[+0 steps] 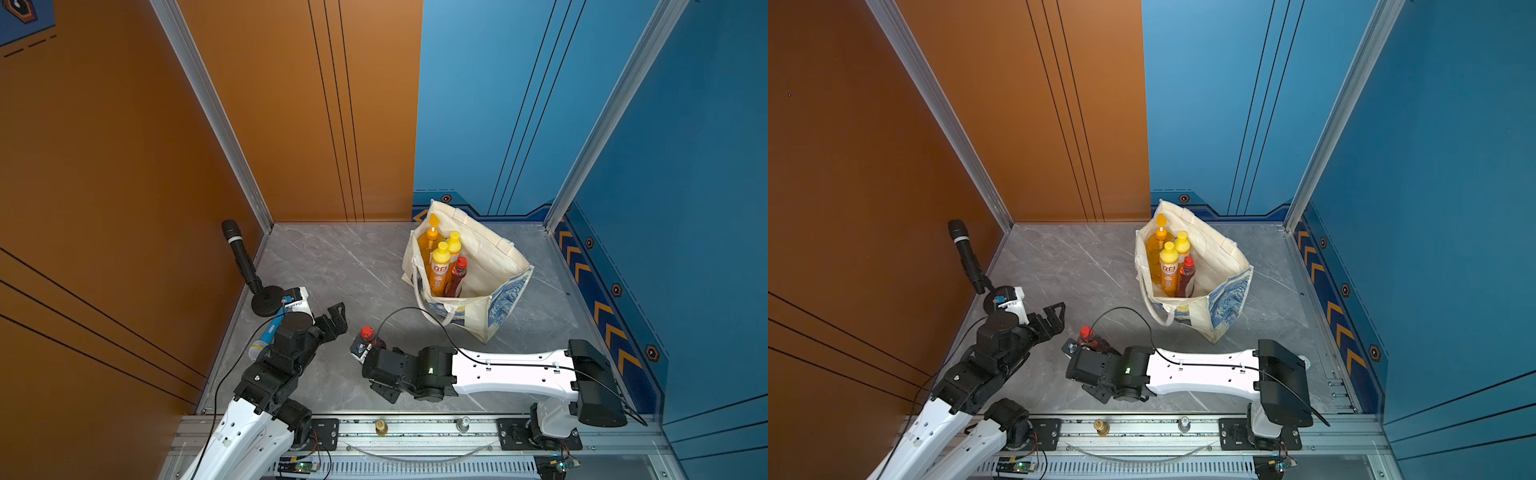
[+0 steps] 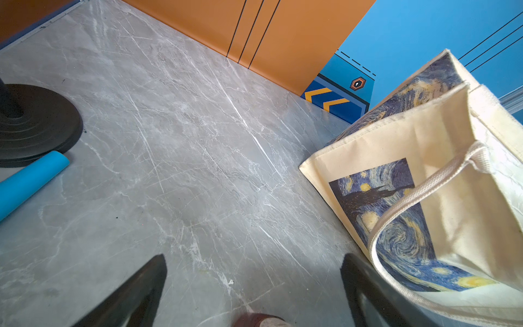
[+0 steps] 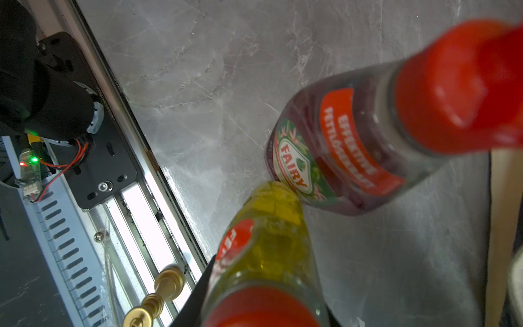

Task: Pack dish soap into the shopping bag
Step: Move the bottle of dish soap to the center of the board.

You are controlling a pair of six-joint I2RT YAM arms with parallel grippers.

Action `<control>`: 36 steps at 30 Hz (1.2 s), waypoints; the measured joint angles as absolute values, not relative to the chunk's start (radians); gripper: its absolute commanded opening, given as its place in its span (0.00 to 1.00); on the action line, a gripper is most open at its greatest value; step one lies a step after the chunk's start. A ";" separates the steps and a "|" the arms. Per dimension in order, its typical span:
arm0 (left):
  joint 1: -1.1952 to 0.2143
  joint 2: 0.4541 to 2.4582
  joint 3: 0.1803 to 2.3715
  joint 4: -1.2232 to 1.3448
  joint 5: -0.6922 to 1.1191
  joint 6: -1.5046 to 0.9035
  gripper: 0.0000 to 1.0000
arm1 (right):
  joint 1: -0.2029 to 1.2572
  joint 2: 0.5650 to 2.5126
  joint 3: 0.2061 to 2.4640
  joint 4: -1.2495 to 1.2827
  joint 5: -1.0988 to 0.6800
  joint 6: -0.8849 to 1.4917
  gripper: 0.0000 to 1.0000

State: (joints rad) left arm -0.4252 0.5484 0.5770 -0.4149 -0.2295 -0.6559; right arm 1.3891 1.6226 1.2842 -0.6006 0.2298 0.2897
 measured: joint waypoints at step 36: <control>-0.425 0.598 0.585 -0.363 -0.204 -0.652 0.98 | 1.211 1.353 1.046 -0.568 0.431 0.540 0.65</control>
State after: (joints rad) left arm -0.4252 0.5980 0.5854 -0.3630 -0.2039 -0.6521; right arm 1.2114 1.3533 1.0462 -0.5678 0.4309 0.5404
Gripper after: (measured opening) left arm 0.979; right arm 0.663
